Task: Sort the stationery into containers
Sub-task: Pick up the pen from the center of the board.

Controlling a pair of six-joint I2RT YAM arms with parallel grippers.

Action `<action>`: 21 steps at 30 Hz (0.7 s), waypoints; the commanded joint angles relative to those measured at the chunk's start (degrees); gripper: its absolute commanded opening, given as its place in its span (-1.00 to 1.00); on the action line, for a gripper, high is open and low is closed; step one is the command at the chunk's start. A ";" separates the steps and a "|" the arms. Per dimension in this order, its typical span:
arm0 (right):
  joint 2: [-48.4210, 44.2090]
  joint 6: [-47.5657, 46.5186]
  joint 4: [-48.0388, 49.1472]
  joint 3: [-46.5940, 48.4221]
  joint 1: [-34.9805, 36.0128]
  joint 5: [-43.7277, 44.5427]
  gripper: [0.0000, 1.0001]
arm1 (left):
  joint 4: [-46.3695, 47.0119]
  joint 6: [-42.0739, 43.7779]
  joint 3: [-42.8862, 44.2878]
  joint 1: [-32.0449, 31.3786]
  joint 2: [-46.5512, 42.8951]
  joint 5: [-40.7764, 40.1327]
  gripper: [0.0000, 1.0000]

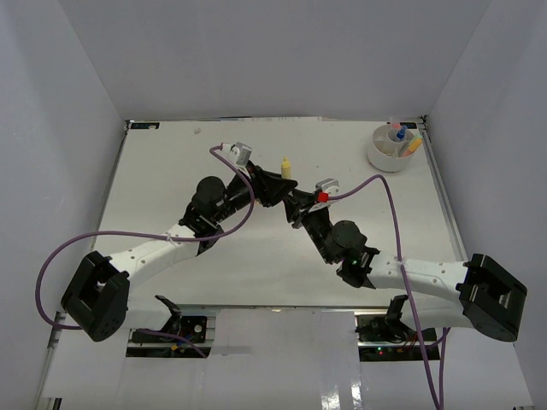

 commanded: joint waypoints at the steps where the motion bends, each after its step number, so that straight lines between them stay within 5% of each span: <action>1: -0.81 0.15 4.71 -0.39 0.58 1.27 -0.85 | 3.94 0.25 -0.68 -0.44 -1.42 -0.36 -0.01; 21: -0.11 -0.11 5.50 0.05 1.11 1.54 -0.85 | 5.70 -0.10 -2.17 -1.32 -0.10 0.61 -0.15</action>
